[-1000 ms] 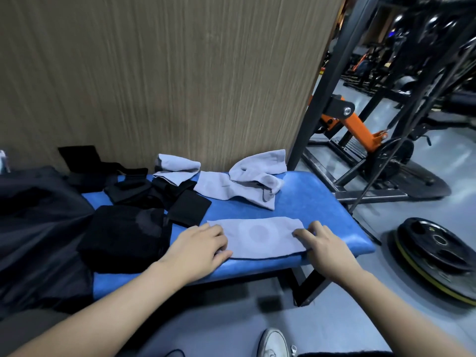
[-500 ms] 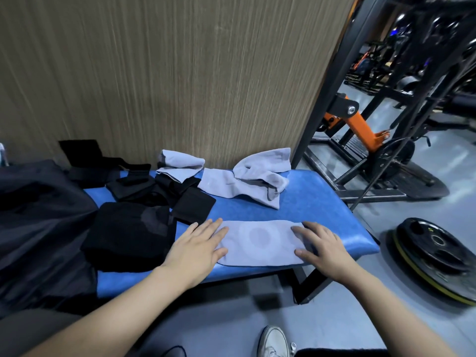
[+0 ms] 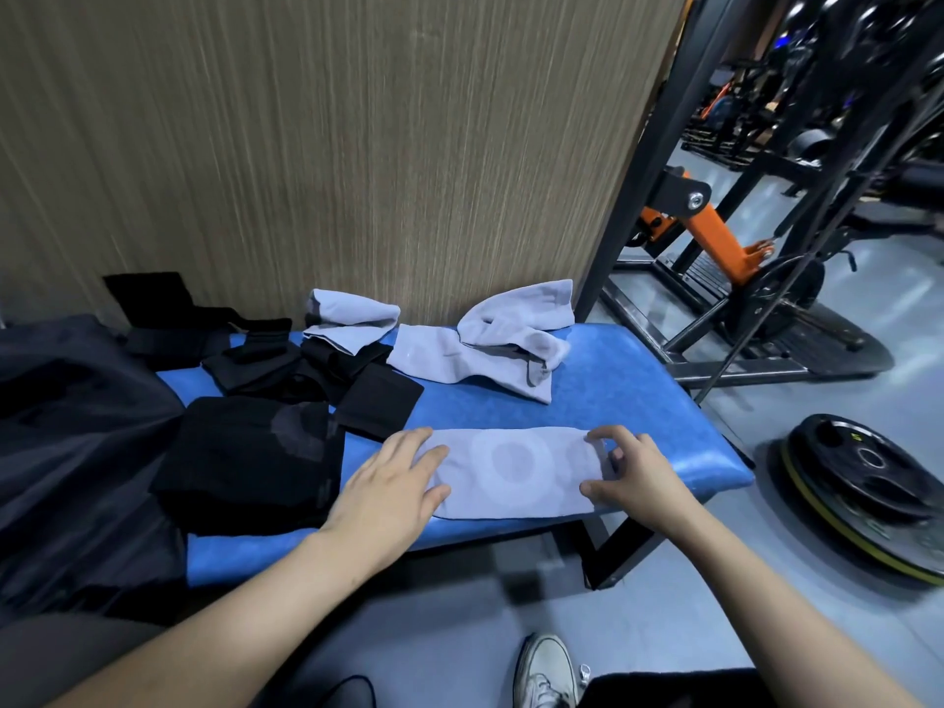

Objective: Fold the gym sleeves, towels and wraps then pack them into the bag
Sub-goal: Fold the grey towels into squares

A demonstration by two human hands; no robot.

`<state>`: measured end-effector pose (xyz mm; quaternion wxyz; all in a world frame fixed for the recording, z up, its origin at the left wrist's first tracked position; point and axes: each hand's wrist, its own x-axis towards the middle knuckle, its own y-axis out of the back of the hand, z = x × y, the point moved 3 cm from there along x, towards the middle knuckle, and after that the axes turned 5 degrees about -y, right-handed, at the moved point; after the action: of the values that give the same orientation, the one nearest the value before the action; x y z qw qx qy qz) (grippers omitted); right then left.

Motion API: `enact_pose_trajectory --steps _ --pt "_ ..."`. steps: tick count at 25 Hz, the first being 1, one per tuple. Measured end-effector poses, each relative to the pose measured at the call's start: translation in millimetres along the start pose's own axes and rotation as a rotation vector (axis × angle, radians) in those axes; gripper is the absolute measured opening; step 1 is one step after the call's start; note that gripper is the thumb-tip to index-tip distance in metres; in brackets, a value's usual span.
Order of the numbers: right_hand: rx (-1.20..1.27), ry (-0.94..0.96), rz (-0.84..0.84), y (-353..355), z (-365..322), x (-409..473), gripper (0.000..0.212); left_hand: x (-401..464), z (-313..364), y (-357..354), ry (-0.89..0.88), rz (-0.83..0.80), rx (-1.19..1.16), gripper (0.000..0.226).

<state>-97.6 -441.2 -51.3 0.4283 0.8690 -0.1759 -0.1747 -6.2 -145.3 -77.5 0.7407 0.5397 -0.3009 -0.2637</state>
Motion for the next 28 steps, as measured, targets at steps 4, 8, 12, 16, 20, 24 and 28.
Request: enact_pose_trajectory --steps 4,8,12,16,20,24,28 --pt "-0.008 -0.074 -0.057 1 -6 -3 0.047 -2 0 0 0.009 0.003 0.007 0.064" --pt "0.041 -0.07 -0.1 13 -7 -11 0.041 -2 1 3 0.008 0.003 0.021 0.066" --pt "0.169 -0.104 -0.352 7 -10 -31 0.038 -2 2 1 0.008 0.022 0.028 0.056" --pt "0.108 -0.064 -0.313 1 -11 -37 0.042 0 1 1 -0.006 0.025 0.0 0.048" --pt "-0.142 -0.042 -0.185 -7 -6 -34 0.059 -1 1 1 -0.003 0.038 -0.007 0.053" --pt "0.303 -0.154 -0.157 -7 3 -39 0.047 -1 2 1 -0.002 0.044 -0.005 0.072" --pt "0.454 -0.14 -0.241 3 6 -39 0.029 2 1 0 0.016 0.027 -0.027 0.061"
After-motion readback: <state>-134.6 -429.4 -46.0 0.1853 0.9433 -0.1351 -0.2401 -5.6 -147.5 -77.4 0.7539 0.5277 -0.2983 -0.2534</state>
